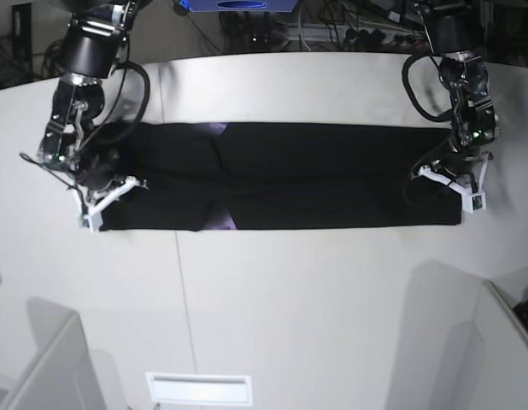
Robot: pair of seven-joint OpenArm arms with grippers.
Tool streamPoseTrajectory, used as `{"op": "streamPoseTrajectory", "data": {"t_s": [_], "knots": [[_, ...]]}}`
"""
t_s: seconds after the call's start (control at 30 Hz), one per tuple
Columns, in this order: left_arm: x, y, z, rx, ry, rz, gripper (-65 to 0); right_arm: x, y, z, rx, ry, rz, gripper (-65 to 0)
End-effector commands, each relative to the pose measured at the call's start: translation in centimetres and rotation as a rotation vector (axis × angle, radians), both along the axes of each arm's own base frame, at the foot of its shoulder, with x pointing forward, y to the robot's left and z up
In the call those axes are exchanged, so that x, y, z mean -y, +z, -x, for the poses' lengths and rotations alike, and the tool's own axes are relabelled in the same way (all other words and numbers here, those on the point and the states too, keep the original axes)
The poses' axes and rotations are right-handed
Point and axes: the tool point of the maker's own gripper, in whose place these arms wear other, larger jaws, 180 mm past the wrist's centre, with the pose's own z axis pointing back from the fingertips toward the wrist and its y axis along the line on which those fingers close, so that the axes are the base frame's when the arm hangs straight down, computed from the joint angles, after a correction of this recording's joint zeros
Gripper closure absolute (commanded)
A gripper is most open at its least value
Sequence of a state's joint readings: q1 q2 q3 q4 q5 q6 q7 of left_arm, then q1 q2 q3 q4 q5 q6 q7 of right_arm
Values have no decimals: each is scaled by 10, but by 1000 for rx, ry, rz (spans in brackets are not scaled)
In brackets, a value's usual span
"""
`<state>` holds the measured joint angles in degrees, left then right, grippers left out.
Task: Fold the T-shirt properly
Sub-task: 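Release the hem and move both grippers to the strip's two ends, then grasp the strip's ends with both grippers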
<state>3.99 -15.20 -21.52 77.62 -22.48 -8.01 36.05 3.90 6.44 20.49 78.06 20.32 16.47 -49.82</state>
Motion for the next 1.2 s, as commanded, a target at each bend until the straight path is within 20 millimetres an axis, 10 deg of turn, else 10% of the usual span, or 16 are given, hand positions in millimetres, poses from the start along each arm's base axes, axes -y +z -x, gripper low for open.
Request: {"op": "streamPoseTrajectory", "data": {"t_s": [0.0, 0.27, 0.57, 0.93, 1.17], "knots": [[-11, 0, 4, -49, 10, -31, 0, 11, 9, -7, 17, -9, 42, 0], [-7, 66, -16, 60, -24, -78, 0, 9, 61, -20, 174, 12, 97, 0], [-30, 137, 14, 153, 41, -97, 0, -18, 126, -2, 287, 89, 166, 0], [-52, 135, 77, 161, -49, -55, 0, -39, 98, 43, 218, 111, 129, 0], [-58, 119, 88, 132, -132, -58, -609, -74, 89, 55, 219, 279, 114, 0]]}}
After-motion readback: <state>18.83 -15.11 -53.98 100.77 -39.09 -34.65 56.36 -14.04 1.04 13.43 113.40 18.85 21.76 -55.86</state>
